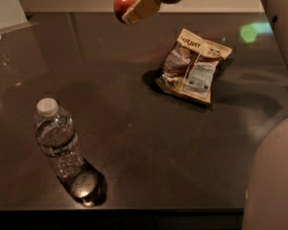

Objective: Pick apple

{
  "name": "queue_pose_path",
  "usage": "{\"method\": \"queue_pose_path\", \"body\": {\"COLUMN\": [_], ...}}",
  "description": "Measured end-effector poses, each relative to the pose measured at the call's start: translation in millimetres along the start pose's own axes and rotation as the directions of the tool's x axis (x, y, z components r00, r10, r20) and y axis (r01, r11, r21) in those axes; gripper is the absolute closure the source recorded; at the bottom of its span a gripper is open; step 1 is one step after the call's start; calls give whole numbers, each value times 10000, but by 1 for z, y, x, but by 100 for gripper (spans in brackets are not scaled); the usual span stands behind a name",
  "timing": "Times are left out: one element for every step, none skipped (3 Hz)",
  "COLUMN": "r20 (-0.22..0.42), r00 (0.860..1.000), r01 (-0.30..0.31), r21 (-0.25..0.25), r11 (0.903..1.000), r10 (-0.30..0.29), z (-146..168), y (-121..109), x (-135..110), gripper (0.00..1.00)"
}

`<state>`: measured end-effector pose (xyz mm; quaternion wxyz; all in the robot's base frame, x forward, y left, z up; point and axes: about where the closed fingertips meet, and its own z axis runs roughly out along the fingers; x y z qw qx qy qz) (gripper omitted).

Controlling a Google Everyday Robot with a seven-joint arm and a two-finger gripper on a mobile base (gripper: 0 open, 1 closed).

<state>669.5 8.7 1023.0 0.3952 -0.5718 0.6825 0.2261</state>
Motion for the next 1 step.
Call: {"method": "queue_pose_path", "body": {"r20": [0], "r00": [10000], "r01": [0], "r21": [-2], "r11": [10000], "r10": [0], "z": [0], "y": [0], "x": [0], "gripper": [100]}}
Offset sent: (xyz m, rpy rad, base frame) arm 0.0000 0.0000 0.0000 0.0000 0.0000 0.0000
